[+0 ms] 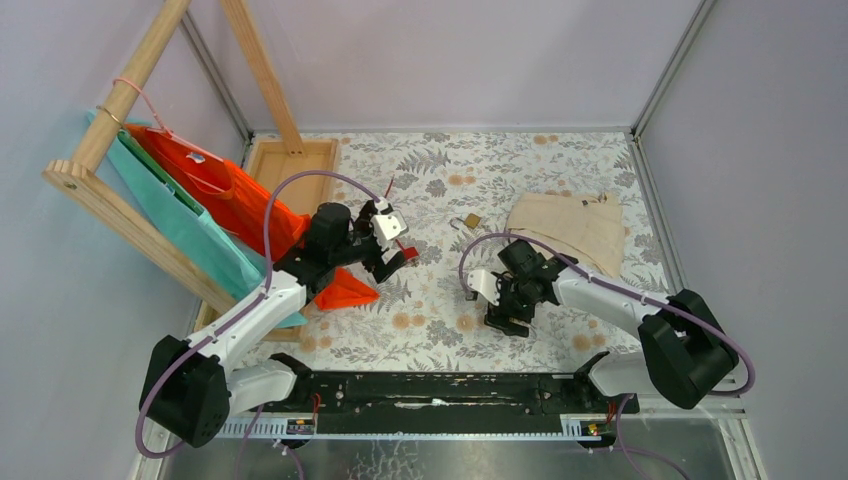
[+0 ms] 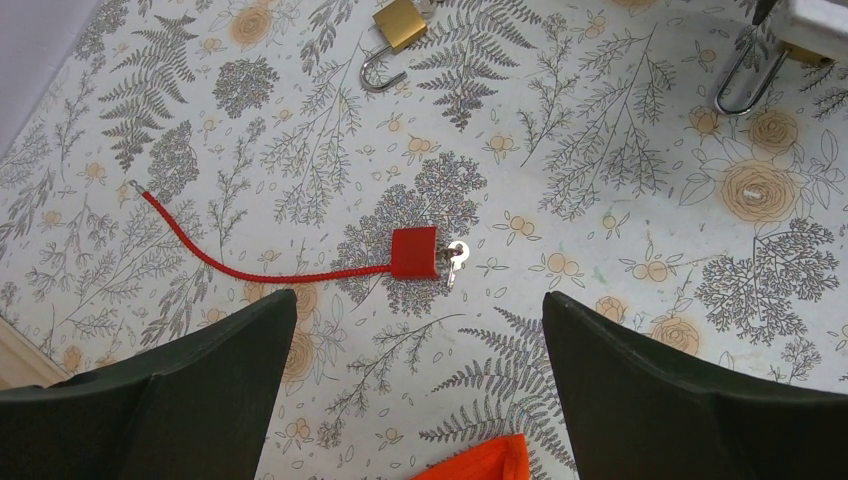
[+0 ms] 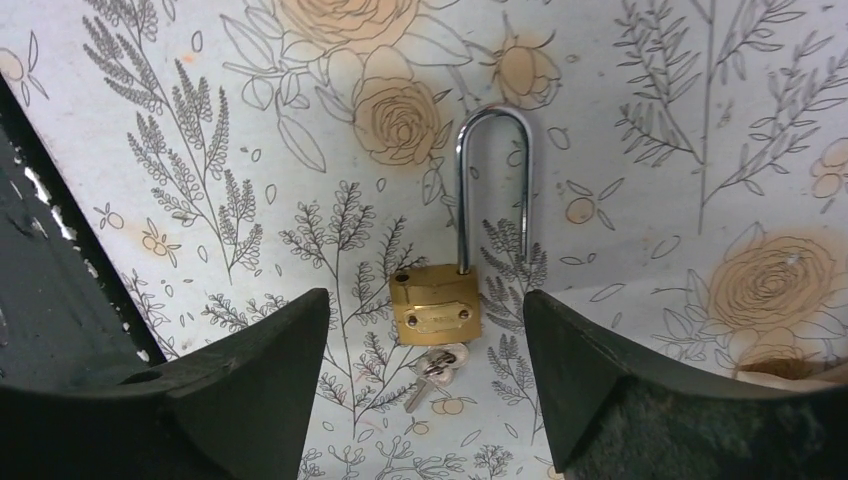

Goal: Lock with the key
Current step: Pick up the lock from the center of the board.

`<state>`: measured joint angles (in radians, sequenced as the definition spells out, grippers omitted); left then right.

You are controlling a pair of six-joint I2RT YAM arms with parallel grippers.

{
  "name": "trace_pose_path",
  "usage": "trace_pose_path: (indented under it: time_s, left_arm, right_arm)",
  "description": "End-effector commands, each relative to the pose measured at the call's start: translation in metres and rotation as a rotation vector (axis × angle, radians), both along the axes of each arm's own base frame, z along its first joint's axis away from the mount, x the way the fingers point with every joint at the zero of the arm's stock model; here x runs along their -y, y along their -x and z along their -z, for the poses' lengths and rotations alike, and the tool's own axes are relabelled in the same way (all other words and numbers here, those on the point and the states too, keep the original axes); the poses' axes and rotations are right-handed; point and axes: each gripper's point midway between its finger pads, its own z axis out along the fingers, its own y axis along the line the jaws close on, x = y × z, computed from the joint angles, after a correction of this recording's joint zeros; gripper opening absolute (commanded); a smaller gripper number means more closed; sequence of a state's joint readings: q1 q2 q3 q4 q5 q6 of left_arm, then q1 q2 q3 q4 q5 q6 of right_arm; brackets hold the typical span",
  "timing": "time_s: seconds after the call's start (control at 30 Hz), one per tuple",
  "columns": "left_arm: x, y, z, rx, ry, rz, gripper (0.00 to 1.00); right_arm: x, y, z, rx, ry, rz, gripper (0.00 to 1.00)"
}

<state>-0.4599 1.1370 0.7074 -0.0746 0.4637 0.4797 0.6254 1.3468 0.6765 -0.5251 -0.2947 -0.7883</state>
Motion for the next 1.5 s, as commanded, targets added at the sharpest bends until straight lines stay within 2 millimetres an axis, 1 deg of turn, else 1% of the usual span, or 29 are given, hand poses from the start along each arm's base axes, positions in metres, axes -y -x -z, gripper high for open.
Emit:
trace_pose_path:
  time_s: [0.0, 0.13, 0.27, 0.33, 0.43, 0.53, 0.6, 0.7, 0.8, 0.97, 1.07, 1.17, 1.23, 1.3, 1.4, 1.47]
  left_arm:
    - [0.005, -0.006, -0.014, 0.062, 0.037, -0.003, 1.00]
    - [0.005, -0.005, -0.013, 0.060, 0.038, 0.002, 1.00]
    - [0.006, -0.005, -0.015, 0.061, 0.042, 0.006, 1.00]
    - [0.007, -0.005, -0.014, 0.058, 0.042, 0.009, 1.00]
    - [0.008, -0.006, -0.015, 0.057, 0.044, 0.013, 1.00]
    - [0.013, 0.000, -0.013, 0.035, 0.030, 0.070, 1.00]
    - [0.019, 0.006, -0.014, 0.025, 0.017, 0.125, 1.00]
    - [0.026, 0.012, -0.019, 0.012, 0.012, 0.180, 1.00]
    - [0.034, 0.021, -0.026, 0.018, 0.010, 0.251, 1.00]
    - [0.051, 0.051, -0.043, -0.004, 0.059, 0.427, 0.97]
    - [0.064, 0.064, -0.054, -0.027, 0.092, 0.488, 0.96]
    - [0.075, 0.076, -0.059, -0.071, 0.121, 0.532, 0.93]
    - [0.080, 0.083, -0.059, -0.091, 0.132, 0.556, 0.89]
    - [0.086, 0.088, -0.061, -0.127, 0.152, 0.554, 0.84]
    - [0.093, 0.088, -0.066, -0.151, 0.172, 0.545, 0.75]
    - [0.097, 0.087, -0.066, -0.172, 0.173, 0.537, 0.68]
  right_arm:
    - [0.006, 0.009, 0.002, -0.016, 0.000, -0.035, 0.77]
    - [0.010, 0.005, 0.008, -0.013, 0.006, -0.043, 0.71]
    - [0.013, 0.003, 0.017, -0.011, 0.019, -0.046, 0.57]
    - [0.013, 0.001, 0.018, 0.004, 0.012, -0.046, 0.48]
    - [0.008, -0.004, 0.011, 0.035, -0.016, -0.045, 0.30]
    - [0.000, -0.009, -0.007, 0.050, -0.052, -0.047, 0.09]
    - [-0.009, -0.011, -0.022, 0.038, -0.087, -0.047, 0.04]
    - [-0.026, -0.012, -0.048, 0.006, -0.162, -0.054, 0.01]
    - [-0.044, -0.011, -0.076, -0.023, -0.250, -0.066, 0.00]
    - [-0.071, -0.014, -0.125, -0.052, -0.376, -0.094, 0.00]
    - [-0.083, -0.014, -0.152, -0.075, -0.441, -0.113, 0.00]
    - [-0.092, -0.012, -0.176, -0.083, -0.501, -0.123, 0.00]
    - [-0.095, -0.013, -0.185, -0.074, -0.524, -0.125, 0.00]
    - [-0.096, -0.015, -0.190, -0.058, -0.531, -0.120, 0.00]
    - [-0.095, -0.016, -0.189, -0.050, -0.527, -0.114, 0.00]
    - [-0.095, -0.016, -0.189, -0.054, -0.526, -0.110, 0.00]
